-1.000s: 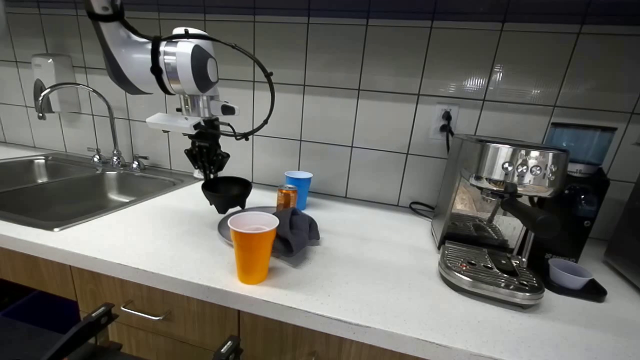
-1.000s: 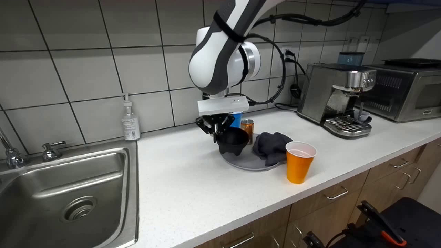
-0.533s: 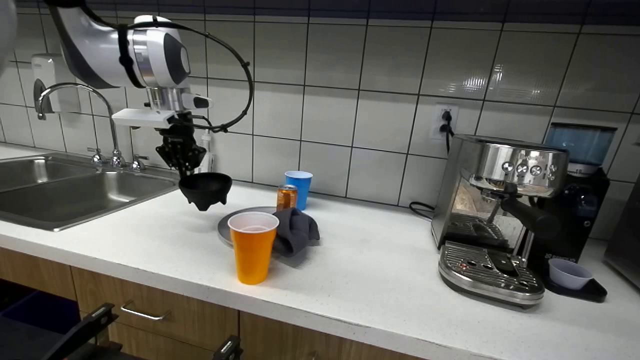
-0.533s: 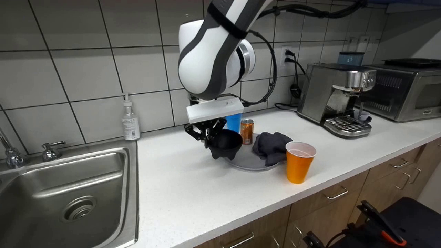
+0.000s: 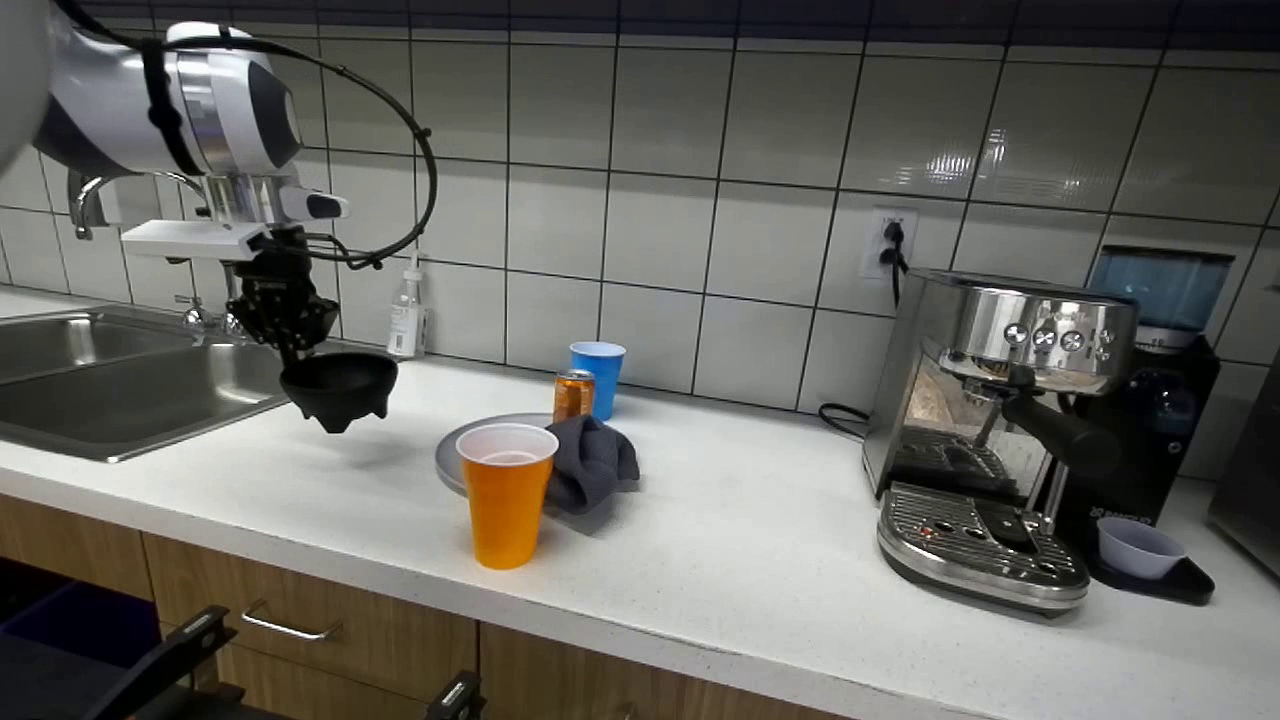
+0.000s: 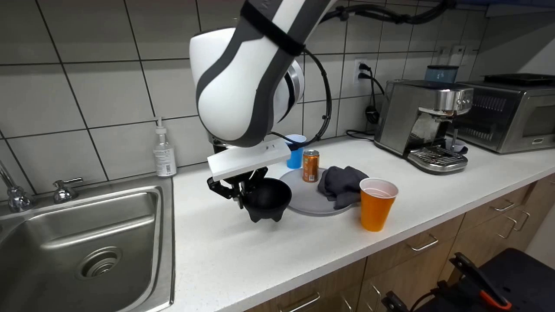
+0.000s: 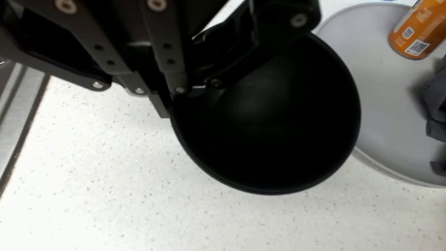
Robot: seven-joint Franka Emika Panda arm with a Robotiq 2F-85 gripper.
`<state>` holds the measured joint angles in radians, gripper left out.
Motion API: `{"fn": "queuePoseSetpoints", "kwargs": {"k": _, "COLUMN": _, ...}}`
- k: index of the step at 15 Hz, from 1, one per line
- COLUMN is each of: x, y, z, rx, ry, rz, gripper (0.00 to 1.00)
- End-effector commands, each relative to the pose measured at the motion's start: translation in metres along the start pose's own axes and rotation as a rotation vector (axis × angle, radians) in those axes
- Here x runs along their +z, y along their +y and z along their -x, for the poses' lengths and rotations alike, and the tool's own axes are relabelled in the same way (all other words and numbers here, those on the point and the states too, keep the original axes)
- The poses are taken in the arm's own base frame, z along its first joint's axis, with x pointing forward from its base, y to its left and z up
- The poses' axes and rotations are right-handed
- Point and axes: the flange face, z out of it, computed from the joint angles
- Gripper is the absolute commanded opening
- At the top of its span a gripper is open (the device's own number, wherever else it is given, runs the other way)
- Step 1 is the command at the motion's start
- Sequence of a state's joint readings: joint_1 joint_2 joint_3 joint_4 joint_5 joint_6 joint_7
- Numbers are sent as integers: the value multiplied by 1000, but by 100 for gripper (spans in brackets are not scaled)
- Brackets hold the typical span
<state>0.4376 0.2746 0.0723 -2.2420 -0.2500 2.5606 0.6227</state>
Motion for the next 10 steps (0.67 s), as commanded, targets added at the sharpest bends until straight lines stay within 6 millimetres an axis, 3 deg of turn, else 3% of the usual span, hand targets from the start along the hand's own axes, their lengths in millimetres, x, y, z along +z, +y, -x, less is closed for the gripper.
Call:
{"fn": "queuePoseSetpoints", "kwargs": {"k": 1, "x": -7, "y": -16, "z": 16, "rx": -16, "ry": -9, "rz": 17, "gripper": 2}}
{"fn": "queuePoseSetpoints", "kwargs": {"k": 10, "x": 9, "y": -31, "z": 27, "rx": -38, "ry": -51, "rz": 38, "gripper": 2}}
